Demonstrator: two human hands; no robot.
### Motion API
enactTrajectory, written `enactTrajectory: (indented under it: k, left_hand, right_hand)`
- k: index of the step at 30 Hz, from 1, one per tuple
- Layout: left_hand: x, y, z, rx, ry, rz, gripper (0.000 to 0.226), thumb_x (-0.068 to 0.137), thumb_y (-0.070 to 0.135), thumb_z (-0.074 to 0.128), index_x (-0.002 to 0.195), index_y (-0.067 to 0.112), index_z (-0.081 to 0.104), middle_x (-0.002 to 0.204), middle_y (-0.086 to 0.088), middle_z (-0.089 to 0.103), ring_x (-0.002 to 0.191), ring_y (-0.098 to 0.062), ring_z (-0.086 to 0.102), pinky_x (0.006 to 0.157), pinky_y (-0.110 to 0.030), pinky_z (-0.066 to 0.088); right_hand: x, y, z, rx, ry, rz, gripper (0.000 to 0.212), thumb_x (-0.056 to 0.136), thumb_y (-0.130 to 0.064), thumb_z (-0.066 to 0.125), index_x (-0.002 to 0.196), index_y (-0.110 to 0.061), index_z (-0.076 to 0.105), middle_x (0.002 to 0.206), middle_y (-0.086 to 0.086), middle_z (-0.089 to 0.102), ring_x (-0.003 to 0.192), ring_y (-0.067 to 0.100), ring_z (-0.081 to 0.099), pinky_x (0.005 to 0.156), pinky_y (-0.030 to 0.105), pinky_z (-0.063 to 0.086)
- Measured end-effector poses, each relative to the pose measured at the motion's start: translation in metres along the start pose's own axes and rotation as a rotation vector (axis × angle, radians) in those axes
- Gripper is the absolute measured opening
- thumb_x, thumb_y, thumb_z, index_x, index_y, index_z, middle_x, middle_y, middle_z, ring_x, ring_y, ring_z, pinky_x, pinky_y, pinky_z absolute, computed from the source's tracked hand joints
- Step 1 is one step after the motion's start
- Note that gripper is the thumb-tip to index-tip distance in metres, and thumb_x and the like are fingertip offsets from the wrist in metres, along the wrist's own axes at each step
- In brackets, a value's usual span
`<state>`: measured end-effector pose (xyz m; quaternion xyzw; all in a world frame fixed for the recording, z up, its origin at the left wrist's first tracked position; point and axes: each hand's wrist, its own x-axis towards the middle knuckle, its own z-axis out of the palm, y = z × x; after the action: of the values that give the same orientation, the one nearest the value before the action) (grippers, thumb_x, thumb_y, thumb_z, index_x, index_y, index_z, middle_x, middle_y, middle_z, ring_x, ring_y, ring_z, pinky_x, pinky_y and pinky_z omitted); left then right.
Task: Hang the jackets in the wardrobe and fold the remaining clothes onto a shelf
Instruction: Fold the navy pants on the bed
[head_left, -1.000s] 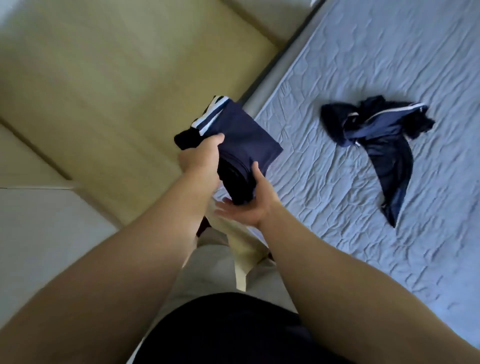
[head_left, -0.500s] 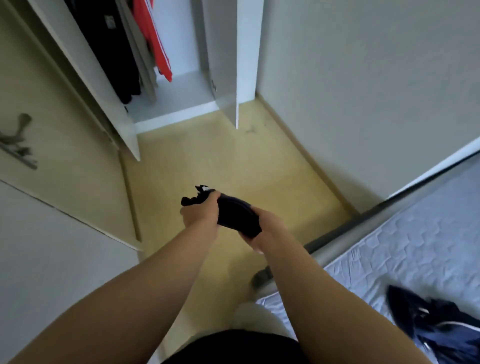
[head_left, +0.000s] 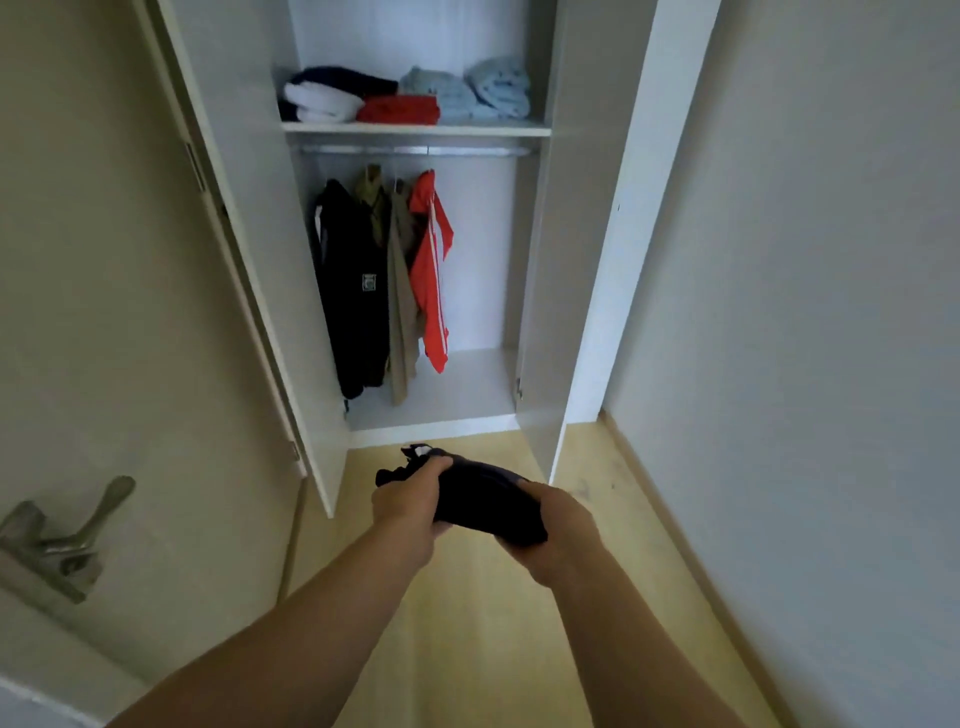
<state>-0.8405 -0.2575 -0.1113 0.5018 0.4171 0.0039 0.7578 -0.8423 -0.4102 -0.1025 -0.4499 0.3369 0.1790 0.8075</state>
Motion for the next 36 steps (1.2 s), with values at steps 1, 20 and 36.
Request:
enactTrajectory:
  k: [1,20,36]
  left_hand:
    - [0.009,0.024,0.021,-0.025,-0.010,0.031,0.049,0.071,0.026,0.090,0.108,0.010,0.062,0.105,-0.011,0.069,0.093,-0.026,0.068,0.052,-0.033,0.060]
    - [0.205,0.415,0.311,-0.218,-0.298,0.423,0.056,0.079,0.023,0.086,0.127,0.008,0.061,0.123,-0.013,0.066,0.111,-0.033,0.065,0.071,-0.045,0.064]
    - [0.426,0.690,0.530,-0.313,-0.445,0.540,0.051,0.080,0.024,0.086,0.123,0.007,0.065,0.119,-0.011,0.069,0.107,-0.027,0.068,0.071,-0.040,0.064]
  right_hand:
    - [0.010,-0.029,0.017,-0.009,-0.034,-0.021,0.037,0.085,-0.002,0.072,0.120,-0.008,0.064,0.113,0.023,0.069,0.101,0.043,0.067,0.066,0.045,0.061]
    - [0.186,-0.416,0.322,-0.149,-0.277,-0.458,0.031,0.089,-0.004,0.071,0.118,-0.001,0.062,0.103,0.022,0.072,0.085,0.038,0.073,0.057,0.044,0.062]
    - [0.400,-0.677,0.574,-0.142,-0.359,-0.694,0.033,0.089,-0.006,0.069,0.121,-0.006,0.062,0.104,0.016,0.073,0.088,0.031,0.073,0.056,0.036,0.059]
